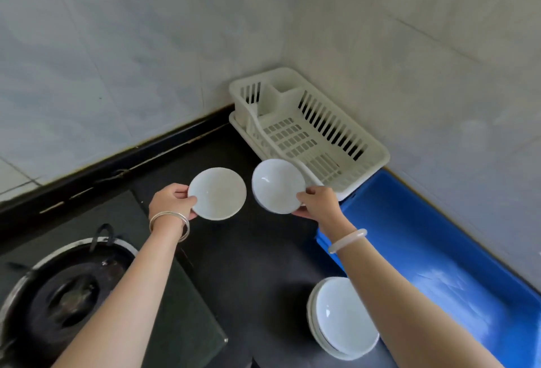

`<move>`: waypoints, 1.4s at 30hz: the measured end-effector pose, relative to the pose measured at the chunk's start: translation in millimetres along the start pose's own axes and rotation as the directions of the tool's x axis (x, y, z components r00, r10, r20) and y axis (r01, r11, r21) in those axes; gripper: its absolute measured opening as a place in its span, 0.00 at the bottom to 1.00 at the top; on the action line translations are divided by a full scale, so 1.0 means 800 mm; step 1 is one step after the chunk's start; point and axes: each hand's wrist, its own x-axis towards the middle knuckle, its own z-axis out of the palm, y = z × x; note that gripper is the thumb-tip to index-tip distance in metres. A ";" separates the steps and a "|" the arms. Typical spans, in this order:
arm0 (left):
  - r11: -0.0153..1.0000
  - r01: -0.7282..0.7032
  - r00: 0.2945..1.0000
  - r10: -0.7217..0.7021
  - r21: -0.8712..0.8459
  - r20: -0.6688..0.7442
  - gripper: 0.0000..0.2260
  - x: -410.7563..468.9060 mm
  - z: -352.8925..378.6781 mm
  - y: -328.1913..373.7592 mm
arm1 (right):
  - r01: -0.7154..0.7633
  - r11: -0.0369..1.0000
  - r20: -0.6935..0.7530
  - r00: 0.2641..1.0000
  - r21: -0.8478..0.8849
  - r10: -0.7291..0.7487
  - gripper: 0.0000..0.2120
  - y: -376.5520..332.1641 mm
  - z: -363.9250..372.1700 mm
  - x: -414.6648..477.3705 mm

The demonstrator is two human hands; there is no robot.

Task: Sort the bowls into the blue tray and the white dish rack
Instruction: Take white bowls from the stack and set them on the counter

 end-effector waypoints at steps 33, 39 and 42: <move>0.943 0.197 0.959 -0.243 -0.269 -0.148 0.13 0.169 0.003 -0.013 | -0.214 0.954 0.107 0.975 0.209 0.196 0.09 -0.040 0.206 0.179; 0.886 0.220 0.971 -0.240 -0.408 0.001 0.17 0.148 0.001 -0.031 | -0.203 0.939 0.219 0.965 0.279 0.144 0.22 -0.026 0.196 0.170; 0.728 0.290 0.953 -0.280 -0.621 0.116 0.16 0.131 0.010 -0.036 | -0.189 0.898 0.241 0.966 0.397 0.097 0.24 -0.019 0.196 0.165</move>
